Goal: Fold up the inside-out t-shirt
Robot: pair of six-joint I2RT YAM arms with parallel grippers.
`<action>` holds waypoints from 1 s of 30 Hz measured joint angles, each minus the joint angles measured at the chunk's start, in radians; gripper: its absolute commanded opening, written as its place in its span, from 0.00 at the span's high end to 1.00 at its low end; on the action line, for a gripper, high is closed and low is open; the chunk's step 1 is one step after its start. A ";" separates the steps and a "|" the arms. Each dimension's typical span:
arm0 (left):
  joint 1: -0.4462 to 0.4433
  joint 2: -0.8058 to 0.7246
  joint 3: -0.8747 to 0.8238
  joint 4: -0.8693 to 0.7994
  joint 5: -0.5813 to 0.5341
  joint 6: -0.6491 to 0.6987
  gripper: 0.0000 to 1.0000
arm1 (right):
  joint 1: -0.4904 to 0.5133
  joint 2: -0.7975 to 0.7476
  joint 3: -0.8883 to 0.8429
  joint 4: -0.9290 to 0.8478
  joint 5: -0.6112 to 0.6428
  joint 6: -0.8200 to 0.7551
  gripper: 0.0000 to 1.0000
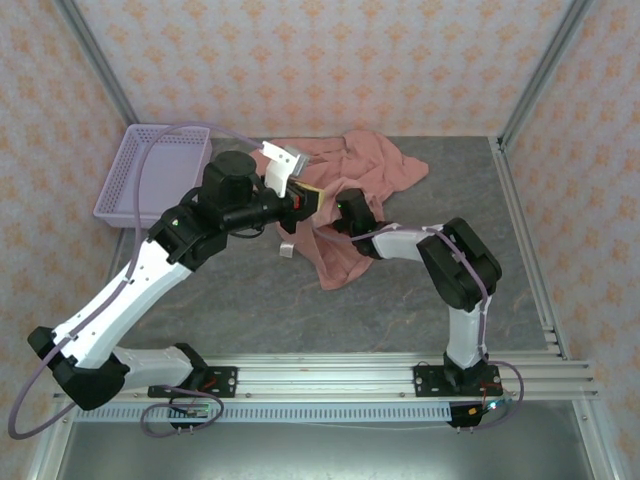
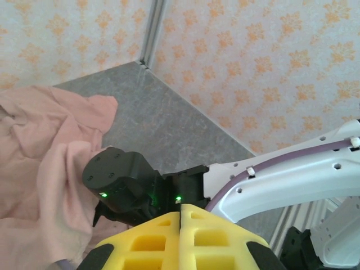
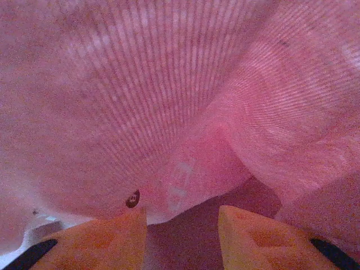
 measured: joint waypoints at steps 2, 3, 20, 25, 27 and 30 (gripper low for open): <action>-0.002 -0.005 -0.006 -0.007 -0.060 0.016 0.98 | -0.004 0.000 0.000 0.000 -0.011 0.001 0.63; -0.004 -0.009 -0.020 -0.008 -0.100 0.024 0.91 | -0.006 0.000 0.000 0.000 -0.019 0.001 0.64; -0.005 -0.010 -0.621 0.385 -0.264 -0.032 0.16 | -0.019 -0.047 -0.004 -0.054 -0.129 0.093 0.66; -0.005 0.069 -0.622 0.531 -0.262 -0.054 0.17 | -0.019 -0.048 -0.004 -0.069 -0.134 0.106 0.67; -0.005 0.100 -0.621 0.566 -0.276 -0.056 0.21 | -0.019 -0.048 -0.004 -0.072 -0.134 0.110 0.67; -0.005 0.146 -0.621 0.599 -0.296 -0.057 0.35 | -0.019 -0.053 -0.004 -0.079 -0.134 0.114 0.67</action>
